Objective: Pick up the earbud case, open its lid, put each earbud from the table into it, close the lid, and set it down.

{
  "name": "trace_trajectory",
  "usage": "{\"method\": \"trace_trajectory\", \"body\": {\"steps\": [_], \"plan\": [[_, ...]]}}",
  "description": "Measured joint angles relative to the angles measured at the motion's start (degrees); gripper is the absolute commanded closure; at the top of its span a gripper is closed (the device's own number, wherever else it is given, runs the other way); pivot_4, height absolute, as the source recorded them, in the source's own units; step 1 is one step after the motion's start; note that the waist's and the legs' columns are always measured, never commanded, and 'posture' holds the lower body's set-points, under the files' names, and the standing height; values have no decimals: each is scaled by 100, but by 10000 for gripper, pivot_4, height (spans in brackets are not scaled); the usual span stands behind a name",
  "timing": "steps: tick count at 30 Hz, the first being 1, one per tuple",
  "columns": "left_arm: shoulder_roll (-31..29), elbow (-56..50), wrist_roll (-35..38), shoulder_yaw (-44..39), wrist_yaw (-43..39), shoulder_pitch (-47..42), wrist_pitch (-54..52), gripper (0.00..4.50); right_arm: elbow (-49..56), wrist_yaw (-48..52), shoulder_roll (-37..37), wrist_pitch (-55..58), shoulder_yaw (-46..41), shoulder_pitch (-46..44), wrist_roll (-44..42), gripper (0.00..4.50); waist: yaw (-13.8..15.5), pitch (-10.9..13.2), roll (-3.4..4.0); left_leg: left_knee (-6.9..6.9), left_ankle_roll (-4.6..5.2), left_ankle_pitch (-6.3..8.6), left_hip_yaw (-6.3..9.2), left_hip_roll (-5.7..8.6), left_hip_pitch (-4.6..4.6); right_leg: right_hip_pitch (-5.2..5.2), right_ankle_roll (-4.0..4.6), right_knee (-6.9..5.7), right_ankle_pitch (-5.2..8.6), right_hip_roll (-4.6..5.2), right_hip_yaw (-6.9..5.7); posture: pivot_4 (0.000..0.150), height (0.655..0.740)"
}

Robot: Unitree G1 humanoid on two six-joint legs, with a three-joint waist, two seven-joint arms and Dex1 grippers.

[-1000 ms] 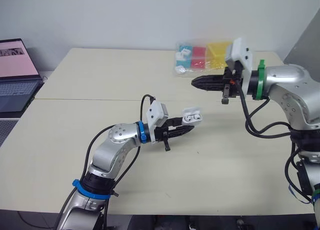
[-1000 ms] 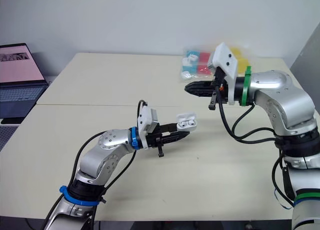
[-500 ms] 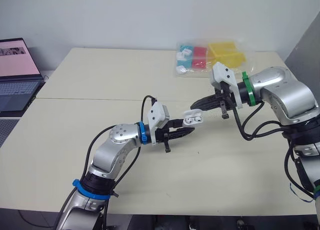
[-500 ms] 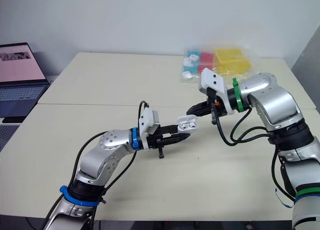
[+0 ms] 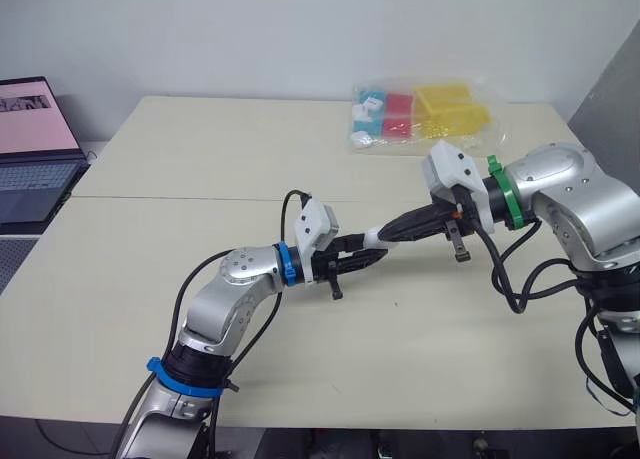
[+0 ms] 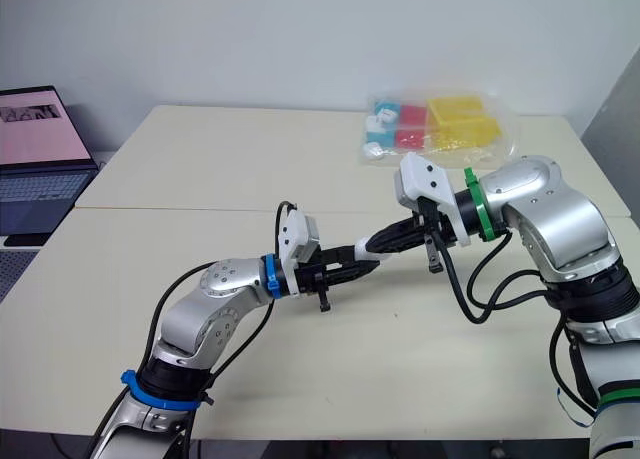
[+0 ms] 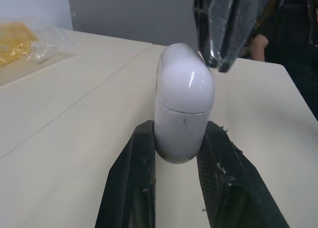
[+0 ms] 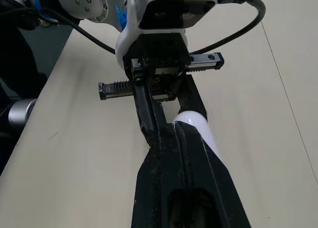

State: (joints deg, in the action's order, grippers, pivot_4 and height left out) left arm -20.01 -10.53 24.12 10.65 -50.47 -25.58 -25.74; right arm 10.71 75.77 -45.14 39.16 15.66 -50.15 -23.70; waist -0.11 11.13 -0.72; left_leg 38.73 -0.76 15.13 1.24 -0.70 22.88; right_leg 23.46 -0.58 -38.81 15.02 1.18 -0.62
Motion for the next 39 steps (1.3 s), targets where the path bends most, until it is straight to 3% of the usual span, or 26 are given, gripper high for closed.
{"method": "trace_trajectory", "body": {"steps": [9, 13, 19, 29, 39], "plan": [[-2, -26, 61, -57, -23, 5, -7, 37241, 269, -77, 28, 194, -180, 208, -253, 45000, 1, 0, 0, 0, 0, 0, 1, 0, 1, 0, 0, 0, 0, 0, 0, 1500, 7400], [-112, 10, 57, -54, -25, 21, -91, 37241, 639, -73, -305, 448, -474, 411, -527, 45000, 4, 0, 0, 0, 0, 0, 1, 2, 1, -2, 0, 3, 0, 0, -1, 1500, 7400], [-25, 392, 441, 18, 229, -289, -1881, 37241, 784, -551, -548, 488, -904, 853, -476, 45000, 13, 0, -1, 4, 0, 0, 2, 4, 1, -3, -28, -1, 16, -5, -4, 1500, 7400], [570, 1113, 432, 152, 813, -523, -2925, 37241, 1128, -960, -1204, -384, -1009, 2287, 303, 45000, 5, 1, -3, 3, -1, 0, 2, 5, 0, -4, -30, -1, 17, -3, -1, 1500, 7400], [882, 1615, 784, -328, 1151, -812, -4139, 37241, 1403, -1090, -1189, -349, -1013, 2446, 211, 45000, -17, 1, -4, 4, -2, -1, -2, 5, -7, -5, -31, -6, 17, -8, 4, 1500, 7400]]}}
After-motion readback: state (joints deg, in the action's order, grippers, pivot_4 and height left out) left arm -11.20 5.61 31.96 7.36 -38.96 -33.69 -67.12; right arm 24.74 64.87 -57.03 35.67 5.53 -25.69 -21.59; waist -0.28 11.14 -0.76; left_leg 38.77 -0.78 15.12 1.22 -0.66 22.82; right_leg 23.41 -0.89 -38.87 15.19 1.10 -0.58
